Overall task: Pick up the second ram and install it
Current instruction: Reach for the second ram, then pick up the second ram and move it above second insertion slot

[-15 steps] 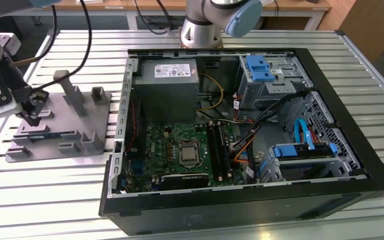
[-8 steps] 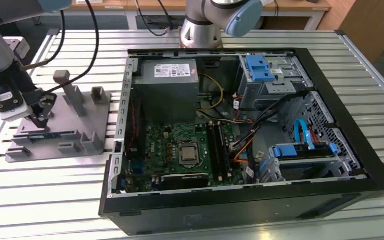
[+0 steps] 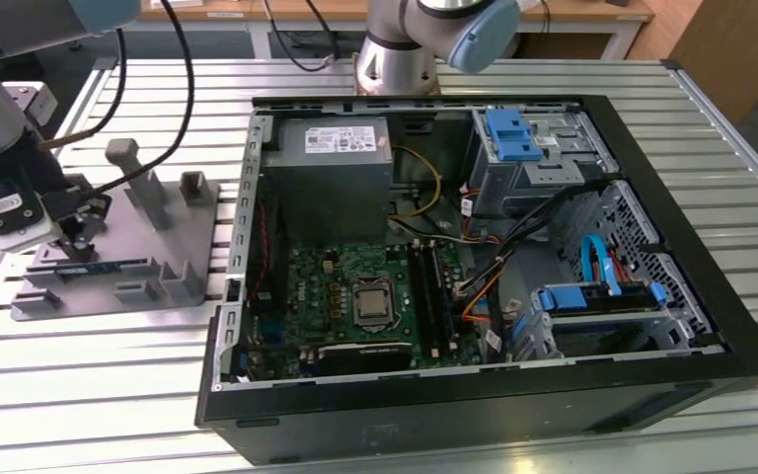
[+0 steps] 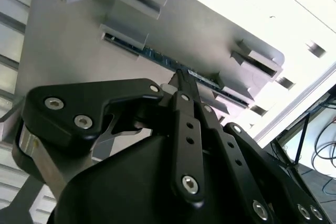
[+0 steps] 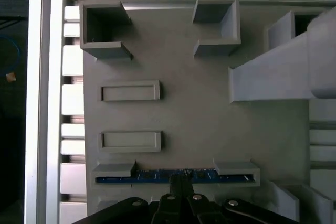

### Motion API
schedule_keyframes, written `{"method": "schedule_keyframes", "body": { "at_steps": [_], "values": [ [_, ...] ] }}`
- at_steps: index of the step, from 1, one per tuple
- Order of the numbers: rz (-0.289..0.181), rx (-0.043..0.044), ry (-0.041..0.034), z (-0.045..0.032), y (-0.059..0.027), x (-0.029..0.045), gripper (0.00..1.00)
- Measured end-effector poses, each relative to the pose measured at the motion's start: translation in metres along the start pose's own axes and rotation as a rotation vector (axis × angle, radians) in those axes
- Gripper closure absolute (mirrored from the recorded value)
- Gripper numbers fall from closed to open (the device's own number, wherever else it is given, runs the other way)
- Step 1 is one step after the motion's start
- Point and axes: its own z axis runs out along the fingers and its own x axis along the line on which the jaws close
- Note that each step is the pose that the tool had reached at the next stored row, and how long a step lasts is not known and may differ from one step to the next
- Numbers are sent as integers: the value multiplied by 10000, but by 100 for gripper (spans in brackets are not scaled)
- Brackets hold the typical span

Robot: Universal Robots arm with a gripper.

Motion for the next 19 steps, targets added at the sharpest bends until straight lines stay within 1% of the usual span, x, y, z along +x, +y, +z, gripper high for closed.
{"method": "schedule_keyframes", "body": {
  "at_steps": [2, 4, 19],
  "values": [
    [-1, -1, -2, 13, -30, -38, 90],
    [-2, 0, 0, 26, -34, -73, 90],
    [-1, -9, 0, 27, -34, -75, 90]
  ]
}}
